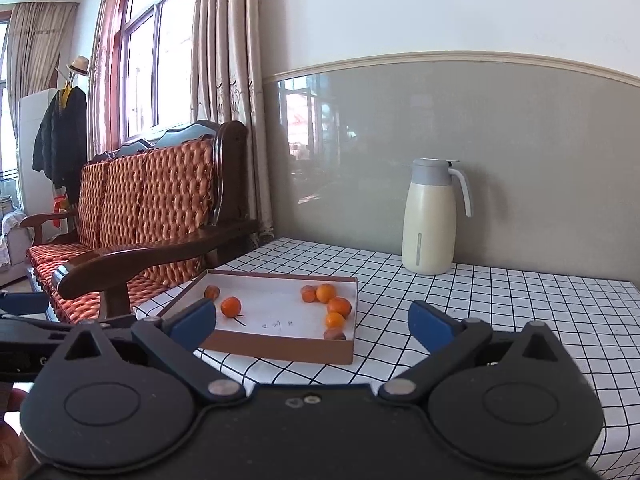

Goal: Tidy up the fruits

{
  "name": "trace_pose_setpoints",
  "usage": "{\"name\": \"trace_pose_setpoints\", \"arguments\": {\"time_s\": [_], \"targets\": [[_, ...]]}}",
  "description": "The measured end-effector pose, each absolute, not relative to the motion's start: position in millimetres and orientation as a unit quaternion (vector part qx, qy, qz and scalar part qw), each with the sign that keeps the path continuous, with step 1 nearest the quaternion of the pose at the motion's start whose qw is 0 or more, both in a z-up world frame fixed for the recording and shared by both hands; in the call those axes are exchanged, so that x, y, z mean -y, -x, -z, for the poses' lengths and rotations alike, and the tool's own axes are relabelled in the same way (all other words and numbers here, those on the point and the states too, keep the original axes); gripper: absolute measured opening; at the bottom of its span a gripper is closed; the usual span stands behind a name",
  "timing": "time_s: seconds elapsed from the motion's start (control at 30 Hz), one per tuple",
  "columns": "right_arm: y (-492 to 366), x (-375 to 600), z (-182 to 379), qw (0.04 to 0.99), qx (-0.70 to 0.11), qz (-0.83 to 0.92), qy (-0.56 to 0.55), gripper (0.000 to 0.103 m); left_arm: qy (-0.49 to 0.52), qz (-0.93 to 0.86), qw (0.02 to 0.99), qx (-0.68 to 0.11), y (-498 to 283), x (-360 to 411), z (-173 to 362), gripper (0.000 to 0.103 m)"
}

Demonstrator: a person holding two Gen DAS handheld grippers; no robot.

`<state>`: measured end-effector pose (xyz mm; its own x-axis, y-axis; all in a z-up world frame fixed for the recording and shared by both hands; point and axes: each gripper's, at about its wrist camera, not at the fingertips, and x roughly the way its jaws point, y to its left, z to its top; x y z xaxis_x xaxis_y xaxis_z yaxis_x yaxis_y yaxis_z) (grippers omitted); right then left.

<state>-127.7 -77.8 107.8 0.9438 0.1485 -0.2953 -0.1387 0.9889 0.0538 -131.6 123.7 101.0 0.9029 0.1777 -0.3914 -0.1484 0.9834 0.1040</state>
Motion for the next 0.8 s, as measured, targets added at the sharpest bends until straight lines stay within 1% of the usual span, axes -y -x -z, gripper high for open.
{"name": "trace_pose_setpoints", "arguments": {"time_s": [0.8], "targets": [[127.2,79.2,-107.6,0.985,-0.151,-0.081,-0.024,0.097,-0.028,-0.076,0.973,-0.217,124.7,-128.9,-96.5,0.103]]}}
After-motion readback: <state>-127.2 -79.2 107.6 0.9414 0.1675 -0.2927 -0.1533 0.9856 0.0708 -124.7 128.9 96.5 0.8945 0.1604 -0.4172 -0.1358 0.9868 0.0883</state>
